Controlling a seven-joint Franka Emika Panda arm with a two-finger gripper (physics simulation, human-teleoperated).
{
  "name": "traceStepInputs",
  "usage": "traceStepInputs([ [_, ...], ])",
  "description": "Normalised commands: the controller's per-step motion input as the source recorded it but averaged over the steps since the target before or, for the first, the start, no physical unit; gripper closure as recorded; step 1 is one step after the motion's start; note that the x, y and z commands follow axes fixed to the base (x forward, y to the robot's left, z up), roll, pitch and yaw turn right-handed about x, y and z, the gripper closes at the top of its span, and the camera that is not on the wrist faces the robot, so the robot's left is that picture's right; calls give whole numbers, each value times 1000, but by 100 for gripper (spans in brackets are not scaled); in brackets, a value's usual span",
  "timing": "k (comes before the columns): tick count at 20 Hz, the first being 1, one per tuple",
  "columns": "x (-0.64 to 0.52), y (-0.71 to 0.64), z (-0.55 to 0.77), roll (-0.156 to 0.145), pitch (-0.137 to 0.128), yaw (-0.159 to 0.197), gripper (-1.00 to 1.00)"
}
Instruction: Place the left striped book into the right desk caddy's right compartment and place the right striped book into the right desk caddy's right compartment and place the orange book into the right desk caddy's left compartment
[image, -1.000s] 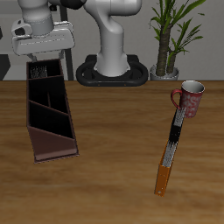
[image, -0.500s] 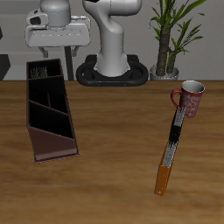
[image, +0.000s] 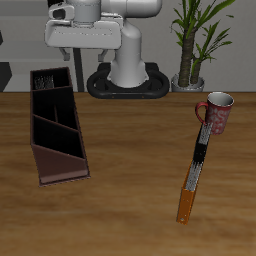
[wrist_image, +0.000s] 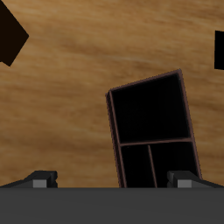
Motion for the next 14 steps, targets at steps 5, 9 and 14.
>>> traceStepInputs([
  [5, 330, 470, 162, -20, -42, 35, -100],
  [9, 324, 389, 129, 5, -35, 67, -100],
  [14, 395, 353, 103, 78, 19, 2, -100],
])
